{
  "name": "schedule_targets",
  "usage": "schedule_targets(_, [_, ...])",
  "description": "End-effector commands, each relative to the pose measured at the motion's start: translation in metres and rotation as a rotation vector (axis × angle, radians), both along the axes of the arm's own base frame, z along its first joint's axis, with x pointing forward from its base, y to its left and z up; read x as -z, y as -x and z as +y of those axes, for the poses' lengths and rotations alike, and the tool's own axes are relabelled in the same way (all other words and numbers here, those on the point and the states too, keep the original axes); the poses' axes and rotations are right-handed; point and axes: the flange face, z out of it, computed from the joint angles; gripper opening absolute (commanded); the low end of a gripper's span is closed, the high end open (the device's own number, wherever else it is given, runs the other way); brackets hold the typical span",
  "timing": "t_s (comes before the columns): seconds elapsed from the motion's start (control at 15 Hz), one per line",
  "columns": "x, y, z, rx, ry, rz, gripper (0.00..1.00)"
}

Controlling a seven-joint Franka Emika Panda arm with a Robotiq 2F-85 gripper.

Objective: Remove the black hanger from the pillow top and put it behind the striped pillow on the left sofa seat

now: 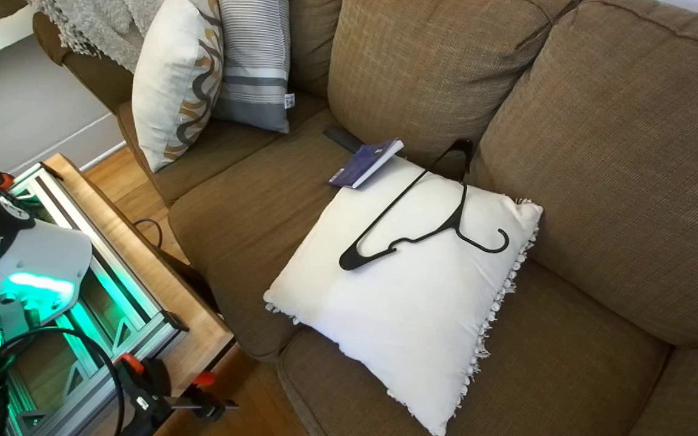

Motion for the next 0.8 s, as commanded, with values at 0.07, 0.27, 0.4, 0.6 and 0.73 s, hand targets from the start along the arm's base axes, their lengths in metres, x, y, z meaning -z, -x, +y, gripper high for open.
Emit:
schedule_targets(0.07, [0.0,0.0,0.0,0.0,0.0,0.001,1.0])
schedule_targets(0.27, [0.001,-0.003,-0.002,0.048,0.025,0.005,1.0])
schedule_targets(0.4, [0.01,-0.01,-0.009,0.114,0.079,-0.041,1.0])
schedule_targets(0.6, [0.032,-0.019,-0.016,0.125,0.076,-0.039,1.0])
schedule_targets(0.73, [0.054,-0.029,-0.022,0.143,0.087,-0.009,1.0])
